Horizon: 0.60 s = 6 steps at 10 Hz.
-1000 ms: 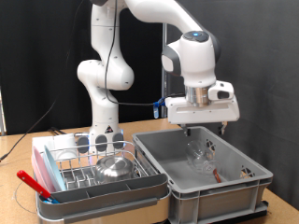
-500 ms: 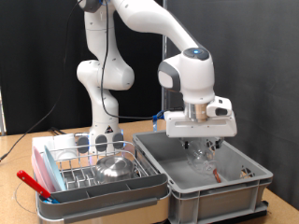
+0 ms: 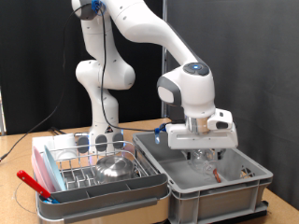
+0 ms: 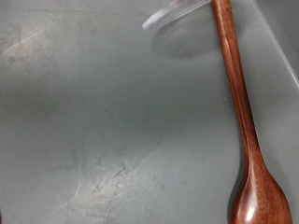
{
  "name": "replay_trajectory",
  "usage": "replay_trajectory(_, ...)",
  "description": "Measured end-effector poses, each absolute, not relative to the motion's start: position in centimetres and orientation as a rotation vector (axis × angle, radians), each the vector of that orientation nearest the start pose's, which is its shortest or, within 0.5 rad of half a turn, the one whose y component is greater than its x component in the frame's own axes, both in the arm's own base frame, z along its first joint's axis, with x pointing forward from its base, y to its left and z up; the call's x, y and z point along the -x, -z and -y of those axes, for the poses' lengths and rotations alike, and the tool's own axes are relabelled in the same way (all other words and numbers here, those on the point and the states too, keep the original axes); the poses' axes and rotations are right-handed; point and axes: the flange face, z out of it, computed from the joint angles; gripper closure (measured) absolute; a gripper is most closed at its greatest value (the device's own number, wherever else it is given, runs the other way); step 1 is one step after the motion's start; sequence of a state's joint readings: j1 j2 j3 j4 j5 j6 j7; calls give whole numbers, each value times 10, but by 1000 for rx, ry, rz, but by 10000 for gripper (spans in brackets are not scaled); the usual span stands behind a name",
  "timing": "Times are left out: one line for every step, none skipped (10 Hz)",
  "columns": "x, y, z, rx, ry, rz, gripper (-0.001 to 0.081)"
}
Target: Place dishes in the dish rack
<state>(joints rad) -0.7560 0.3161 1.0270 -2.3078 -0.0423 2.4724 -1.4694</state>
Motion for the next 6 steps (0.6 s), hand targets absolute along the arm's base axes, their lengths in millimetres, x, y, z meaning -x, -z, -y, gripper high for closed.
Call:
replay_trajectory(-503,-268,-147,-2145,-241,-2553,-3)
replay_trajectory(-502,-262,-148,-2151,-241,-2551,-3)
replay_trajectory(-501,-256,-149,-2157,-236,-2540,-3)
replay_trajectory(-501,-249,-150,-2163,-228,-2534,-3)
replay_trajectory(-500,-243,-150,-2167,-223,-2528,-3)
replay_trajectory(-500,-236,-152,-2169,-226,-2525,-3)
